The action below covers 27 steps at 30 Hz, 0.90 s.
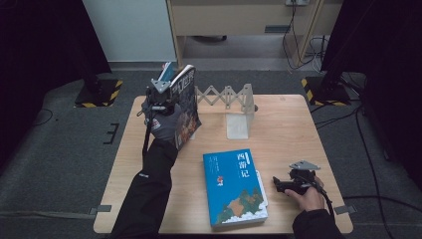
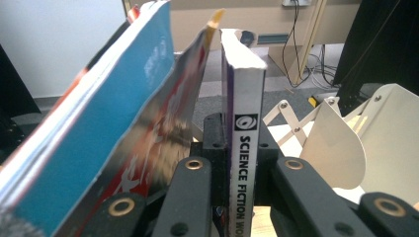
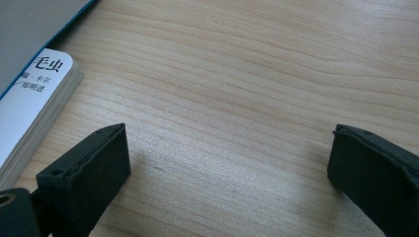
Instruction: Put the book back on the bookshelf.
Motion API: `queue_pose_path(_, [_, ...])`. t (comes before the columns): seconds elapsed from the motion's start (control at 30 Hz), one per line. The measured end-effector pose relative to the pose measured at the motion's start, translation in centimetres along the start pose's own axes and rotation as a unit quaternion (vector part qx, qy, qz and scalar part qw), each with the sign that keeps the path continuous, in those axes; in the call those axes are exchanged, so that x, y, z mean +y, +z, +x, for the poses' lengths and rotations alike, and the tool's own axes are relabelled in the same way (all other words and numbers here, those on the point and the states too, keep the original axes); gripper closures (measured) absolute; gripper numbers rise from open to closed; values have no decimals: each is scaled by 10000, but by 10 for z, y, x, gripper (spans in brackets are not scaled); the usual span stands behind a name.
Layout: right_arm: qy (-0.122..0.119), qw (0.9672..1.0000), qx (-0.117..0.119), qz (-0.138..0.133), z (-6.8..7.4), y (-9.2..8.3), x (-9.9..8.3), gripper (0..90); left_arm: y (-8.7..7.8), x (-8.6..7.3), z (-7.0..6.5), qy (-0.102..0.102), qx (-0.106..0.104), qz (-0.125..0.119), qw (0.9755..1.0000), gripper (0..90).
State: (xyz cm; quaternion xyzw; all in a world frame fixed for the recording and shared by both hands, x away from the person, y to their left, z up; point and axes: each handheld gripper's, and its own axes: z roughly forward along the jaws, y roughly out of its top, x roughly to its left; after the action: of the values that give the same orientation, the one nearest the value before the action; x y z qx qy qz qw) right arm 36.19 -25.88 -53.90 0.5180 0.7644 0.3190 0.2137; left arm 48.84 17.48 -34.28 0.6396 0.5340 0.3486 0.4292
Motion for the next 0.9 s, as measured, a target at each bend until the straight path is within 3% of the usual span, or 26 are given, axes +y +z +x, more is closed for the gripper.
queue_pose_path(0.47, [-2,10000,6,3,0,0,0,31,-13,-13,10,-34,121,-104,9999,815])
queue_pose_path(0.9, [-14,10000,2,3,0,0,0,30,-30,-33,19,-161,53,-84,9998,785])
